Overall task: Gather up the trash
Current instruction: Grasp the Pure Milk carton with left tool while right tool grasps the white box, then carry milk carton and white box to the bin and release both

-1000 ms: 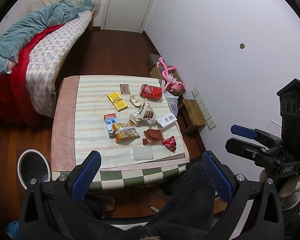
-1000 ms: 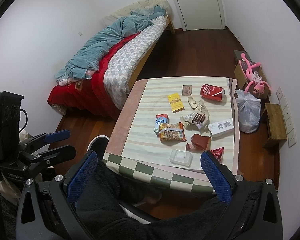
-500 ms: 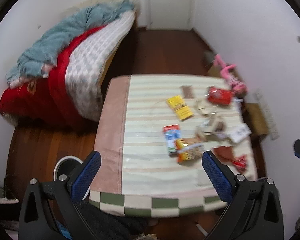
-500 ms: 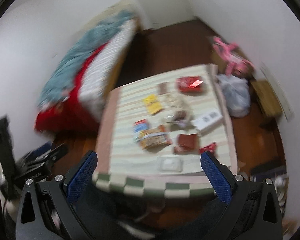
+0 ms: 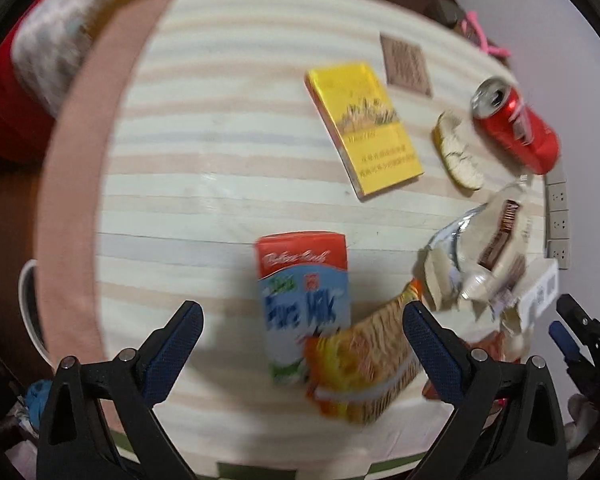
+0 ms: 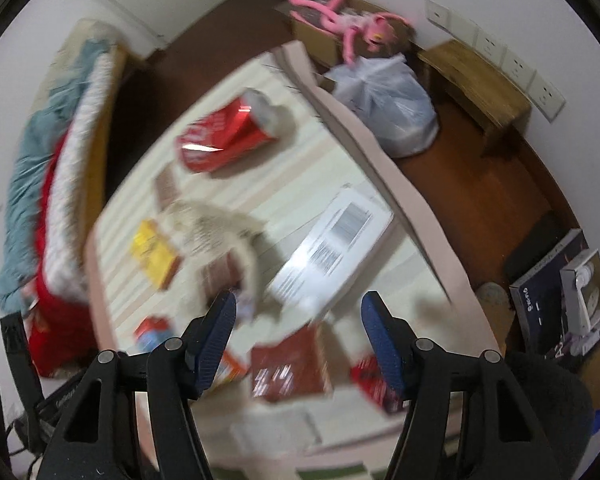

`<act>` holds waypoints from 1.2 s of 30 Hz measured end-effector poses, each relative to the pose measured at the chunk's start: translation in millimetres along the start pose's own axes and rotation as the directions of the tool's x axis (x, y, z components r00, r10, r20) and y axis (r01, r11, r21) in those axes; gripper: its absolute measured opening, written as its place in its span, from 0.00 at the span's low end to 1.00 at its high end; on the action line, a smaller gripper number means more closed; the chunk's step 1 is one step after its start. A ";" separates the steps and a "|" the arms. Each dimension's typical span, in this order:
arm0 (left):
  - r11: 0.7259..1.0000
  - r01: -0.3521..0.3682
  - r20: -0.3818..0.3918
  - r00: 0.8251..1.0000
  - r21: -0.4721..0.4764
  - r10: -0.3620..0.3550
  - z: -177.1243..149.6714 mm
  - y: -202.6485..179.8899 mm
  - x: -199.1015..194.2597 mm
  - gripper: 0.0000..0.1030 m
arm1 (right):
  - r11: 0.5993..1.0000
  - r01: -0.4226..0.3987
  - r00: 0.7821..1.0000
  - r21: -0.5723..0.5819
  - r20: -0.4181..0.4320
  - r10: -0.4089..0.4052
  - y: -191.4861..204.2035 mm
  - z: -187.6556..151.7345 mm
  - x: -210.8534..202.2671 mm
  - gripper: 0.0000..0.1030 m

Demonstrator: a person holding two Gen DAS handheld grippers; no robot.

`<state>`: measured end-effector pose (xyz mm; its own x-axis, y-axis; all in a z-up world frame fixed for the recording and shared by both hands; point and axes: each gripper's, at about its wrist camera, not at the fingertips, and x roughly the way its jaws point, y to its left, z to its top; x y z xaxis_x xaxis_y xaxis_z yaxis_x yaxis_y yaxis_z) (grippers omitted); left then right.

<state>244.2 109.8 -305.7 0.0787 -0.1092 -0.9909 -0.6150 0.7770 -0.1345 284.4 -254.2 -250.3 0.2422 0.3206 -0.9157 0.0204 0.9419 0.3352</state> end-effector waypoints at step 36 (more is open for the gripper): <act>0.991 -0.131 0.507 0.857 0.035 0.095 -60.0 -3.1 -155.9 0.43 | 0.929 0.120 0.983 -0.350 0.171 -0.062 68.2 -13.2 -25.7 0.52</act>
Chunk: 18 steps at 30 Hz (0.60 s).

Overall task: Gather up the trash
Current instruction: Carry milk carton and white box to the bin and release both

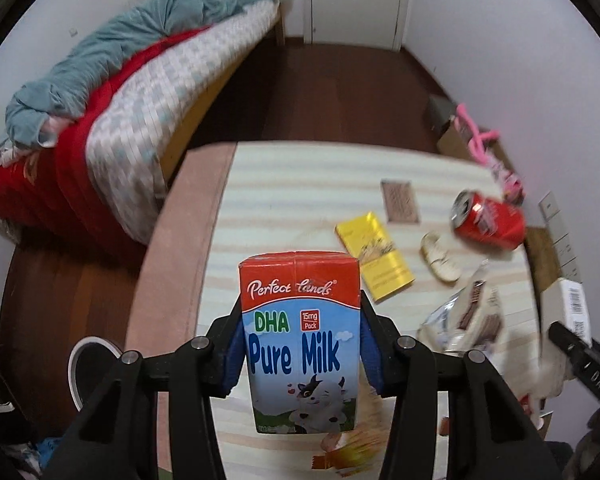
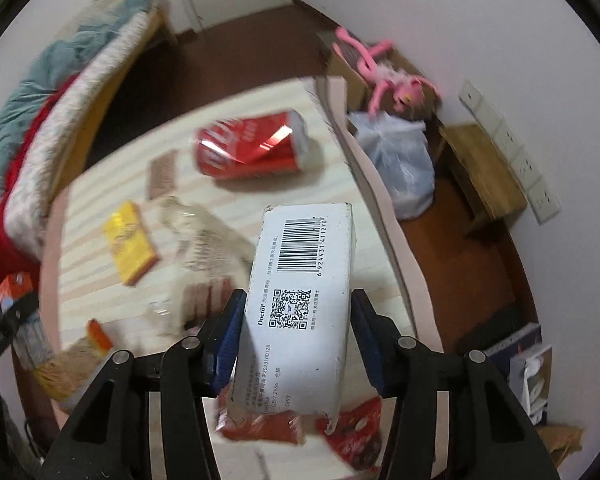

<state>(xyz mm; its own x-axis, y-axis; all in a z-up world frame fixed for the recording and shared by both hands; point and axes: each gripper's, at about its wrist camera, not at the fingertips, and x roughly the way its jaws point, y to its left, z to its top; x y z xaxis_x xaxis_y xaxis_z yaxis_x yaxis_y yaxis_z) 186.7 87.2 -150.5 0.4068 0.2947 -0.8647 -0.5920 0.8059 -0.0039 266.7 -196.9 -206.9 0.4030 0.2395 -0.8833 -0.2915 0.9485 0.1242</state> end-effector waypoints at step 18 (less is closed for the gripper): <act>0.987 -0.074 0.131 0.987 -0.144 0.093 -47.3 207.5 -110.6 0.43 | 0.900 -0.267 0.957 -0.344 0.019 0.291 234.2 -66.8 -104.3 0.51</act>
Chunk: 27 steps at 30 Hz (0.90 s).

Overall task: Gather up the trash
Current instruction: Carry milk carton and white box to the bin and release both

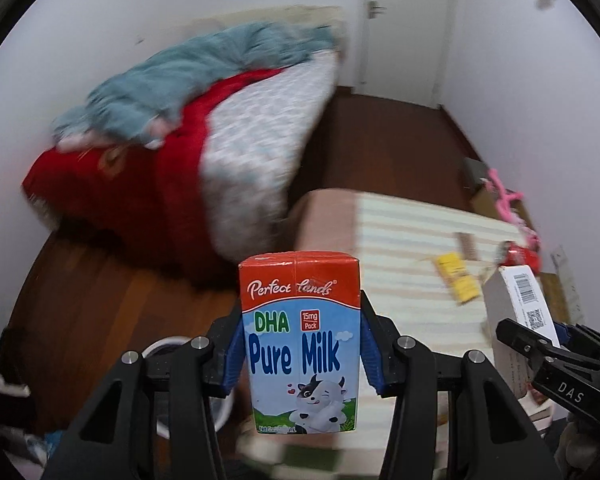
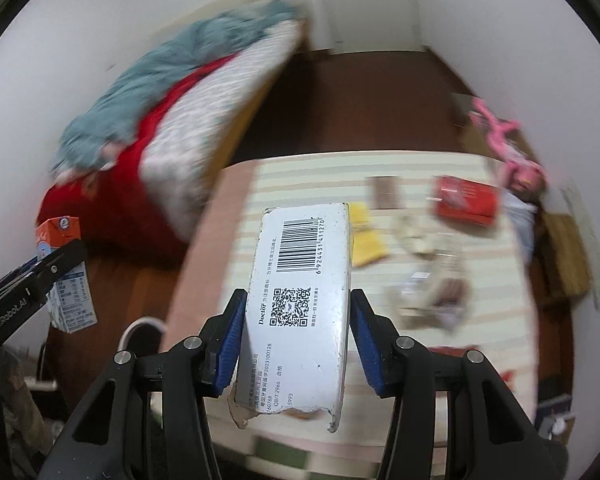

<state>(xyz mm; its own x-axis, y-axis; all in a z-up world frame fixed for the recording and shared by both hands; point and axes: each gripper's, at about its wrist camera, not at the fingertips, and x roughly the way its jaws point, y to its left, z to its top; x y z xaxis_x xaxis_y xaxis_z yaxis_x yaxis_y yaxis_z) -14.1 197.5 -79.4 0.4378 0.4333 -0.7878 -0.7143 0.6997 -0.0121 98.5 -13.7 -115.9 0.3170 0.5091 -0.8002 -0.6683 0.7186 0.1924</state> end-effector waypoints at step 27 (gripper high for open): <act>0.833 -0.164 -0.470 0.873 -0.529 -0.127 -166.6 310.9 226.2 0.98 | 0.929 -0.267 0.800 -0.256 -0.596 0.066 358.7 -118.8 371.1 0.60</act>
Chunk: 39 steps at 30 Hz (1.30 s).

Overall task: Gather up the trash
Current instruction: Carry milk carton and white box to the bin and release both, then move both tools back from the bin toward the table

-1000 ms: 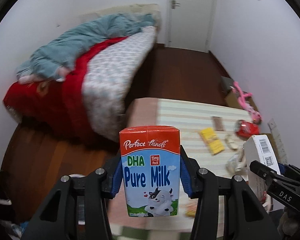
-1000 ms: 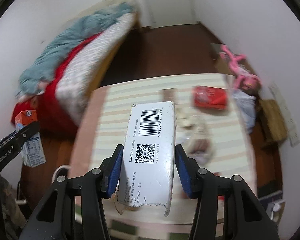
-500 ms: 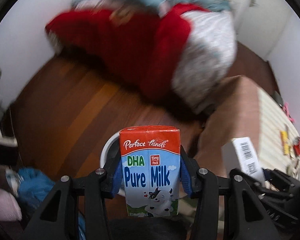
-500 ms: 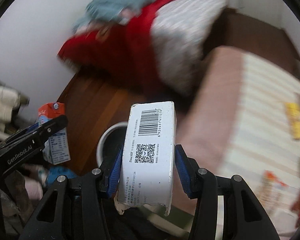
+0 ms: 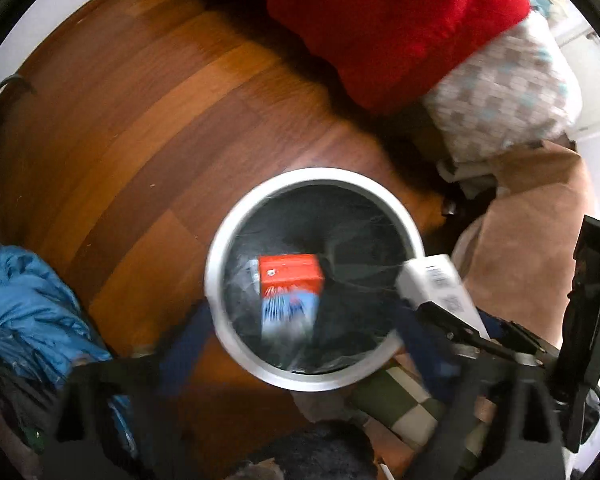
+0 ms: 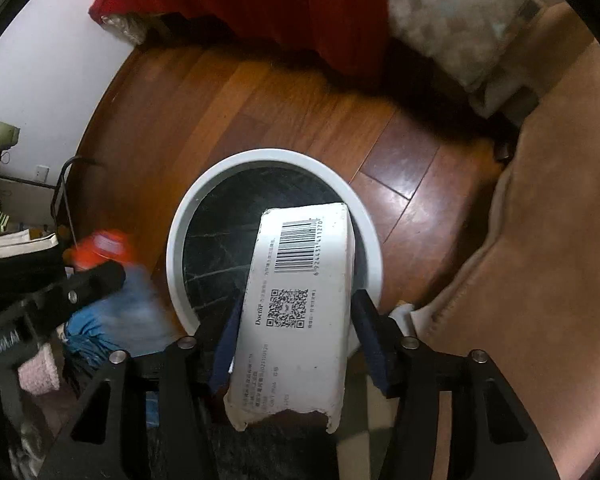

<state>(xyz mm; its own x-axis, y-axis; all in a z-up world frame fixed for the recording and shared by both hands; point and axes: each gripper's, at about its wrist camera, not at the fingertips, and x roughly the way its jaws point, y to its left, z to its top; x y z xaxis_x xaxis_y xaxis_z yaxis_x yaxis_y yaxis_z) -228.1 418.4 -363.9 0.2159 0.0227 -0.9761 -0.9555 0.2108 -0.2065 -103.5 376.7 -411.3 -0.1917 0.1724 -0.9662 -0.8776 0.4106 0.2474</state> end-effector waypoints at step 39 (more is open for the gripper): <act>0.977 -0.197 0.360 0.920 0.079 0.156 -115.5 -41.9 -187.3 0.98 | 0.988 0.113 0.956 -0.103 0.281 -0.080 -2.1 -87.4 -195.2 1.00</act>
<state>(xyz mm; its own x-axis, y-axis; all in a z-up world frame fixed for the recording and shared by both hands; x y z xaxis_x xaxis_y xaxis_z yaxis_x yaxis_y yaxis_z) -251.7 292.5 -180.2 0.1220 0.4052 -0.9061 -0.9603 0.2788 -0.0046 -102.6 264.0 -229.6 0.0100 0.3837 -0.9234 -0.9340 0.3333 0.1284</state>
